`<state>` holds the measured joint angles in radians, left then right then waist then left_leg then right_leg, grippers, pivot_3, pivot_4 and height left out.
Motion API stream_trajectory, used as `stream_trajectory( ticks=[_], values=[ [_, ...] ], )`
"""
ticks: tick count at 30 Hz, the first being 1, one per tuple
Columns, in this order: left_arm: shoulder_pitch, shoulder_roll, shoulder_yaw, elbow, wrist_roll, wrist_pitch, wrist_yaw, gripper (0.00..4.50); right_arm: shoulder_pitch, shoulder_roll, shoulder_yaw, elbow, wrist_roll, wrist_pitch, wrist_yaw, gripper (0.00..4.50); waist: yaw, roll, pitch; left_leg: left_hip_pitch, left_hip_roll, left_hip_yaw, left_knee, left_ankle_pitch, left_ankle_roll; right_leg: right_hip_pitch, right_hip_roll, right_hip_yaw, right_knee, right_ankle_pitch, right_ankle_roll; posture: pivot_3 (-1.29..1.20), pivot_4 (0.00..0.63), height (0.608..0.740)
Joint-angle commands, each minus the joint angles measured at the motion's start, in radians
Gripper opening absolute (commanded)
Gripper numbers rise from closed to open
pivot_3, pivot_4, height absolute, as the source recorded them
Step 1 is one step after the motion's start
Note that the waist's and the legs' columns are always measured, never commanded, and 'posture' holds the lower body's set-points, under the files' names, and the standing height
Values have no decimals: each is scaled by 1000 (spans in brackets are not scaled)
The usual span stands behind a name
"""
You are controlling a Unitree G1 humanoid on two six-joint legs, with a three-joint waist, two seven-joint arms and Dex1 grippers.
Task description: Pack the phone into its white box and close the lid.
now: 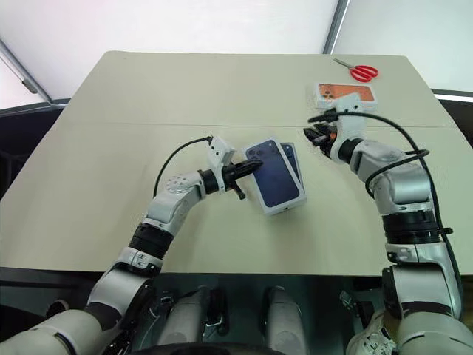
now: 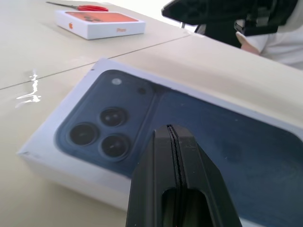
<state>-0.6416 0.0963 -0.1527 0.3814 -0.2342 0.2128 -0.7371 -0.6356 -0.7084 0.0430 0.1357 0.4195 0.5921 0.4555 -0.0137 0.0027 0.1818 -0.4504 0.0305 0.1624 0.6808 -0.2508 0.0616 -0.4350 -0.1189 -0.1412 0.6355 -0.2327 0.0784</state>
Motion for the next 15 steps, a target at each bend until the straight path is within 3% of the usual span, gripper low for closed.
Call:
stream_trajectory(
  ticks=[1, 8, 15],
  values=[
    [40, 45, 2, -116, -3, 39, -18, 0, 3, -30, 44, -48, -126, -127, 63, 34, -2, 0, 0, 0, 0, 0, 0, 0, 0, 0, 0, 0, 0, 0, 0, 0, 150, 738],
    [137, 142, -27, -261, -5, 173, -51, 0, 49, -45, 71, -54, -227, -214, 181, 34, 4, 0, 0, 0, 0, 0, 0, 1, -1, 1, 0, 0, -1, 0, 0, 0, 150, 738],
    [96, 68, -50, -144, 37, 117, -3, 0, 100, -54, 87, -96, -305, -262, 243, 34, 5, 0, 0, 1, 0, -1, 1, 0, -1, 2, -1, -1, -2, 0, 0, 0, 150, 738]
  ],
)
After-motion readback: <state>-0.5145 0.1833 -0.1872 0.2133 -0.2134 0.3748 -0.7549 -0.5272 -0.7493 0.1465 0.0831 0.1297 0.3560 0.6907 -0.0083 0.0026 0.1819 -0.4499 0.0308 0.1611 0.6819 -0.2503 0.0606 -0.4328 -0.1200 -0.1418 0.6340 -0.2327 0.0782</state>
